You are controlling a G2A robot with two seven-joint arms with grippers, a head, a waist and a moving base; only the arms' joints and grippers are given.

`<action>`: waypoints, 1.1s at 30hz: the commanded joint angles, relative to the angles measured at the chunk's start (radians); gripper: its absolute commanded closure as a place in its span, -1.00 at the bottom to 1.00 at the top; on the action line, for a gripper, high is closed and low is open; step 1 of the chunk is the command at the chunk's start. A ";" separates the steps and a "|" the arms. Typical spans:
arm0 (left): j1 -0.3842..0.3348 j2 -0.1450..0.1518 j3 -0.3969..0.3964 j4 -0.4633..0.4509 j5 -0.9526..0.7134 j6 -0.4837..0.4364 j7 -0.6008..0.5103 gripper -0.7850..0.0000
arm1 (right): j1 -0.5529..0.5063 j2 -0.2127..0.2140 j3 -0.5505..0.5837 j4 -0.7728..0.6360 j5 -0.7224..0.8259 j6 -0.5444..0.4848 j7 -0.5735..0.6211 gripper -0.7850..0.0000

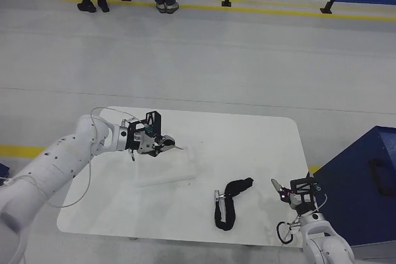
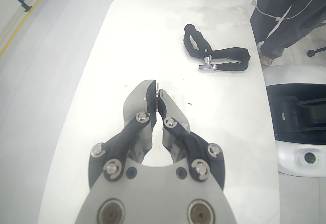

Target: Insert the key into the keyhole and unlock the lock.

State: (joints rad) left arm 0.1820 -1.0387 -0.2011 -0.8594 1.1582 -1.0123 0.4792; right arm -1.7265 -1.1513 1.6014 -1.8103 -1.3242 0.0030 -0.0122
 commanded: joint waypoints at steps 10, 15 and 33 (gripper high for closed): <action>0.000 0.000 0.000 0.000 0.000 0.000 0.000 1.00 | 0.009 -0.004 0.026 -0.301 0.514 0.021 0.645 -1.00; 0.000 0.000 0.000 0.000 0.000 0.000 0.000 1.00 | 0.155 0.000 -0.044 -0.319 0.510 0.177 0.968 -1.00; 0.000 0.000 0.000 0.000 0.000 0.000 0.000 1.00 | 0.320 -0.002 -0.166 -0.204 0.517 0.327 1.253 -1.00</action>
State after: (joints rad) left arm 0.1820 -1.0387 -0.2011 -0.8594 1.1582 -1.0123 0.4792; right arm -1.4125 -1.1536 1.4432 -2.0269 -0.8063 0.3120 1.2242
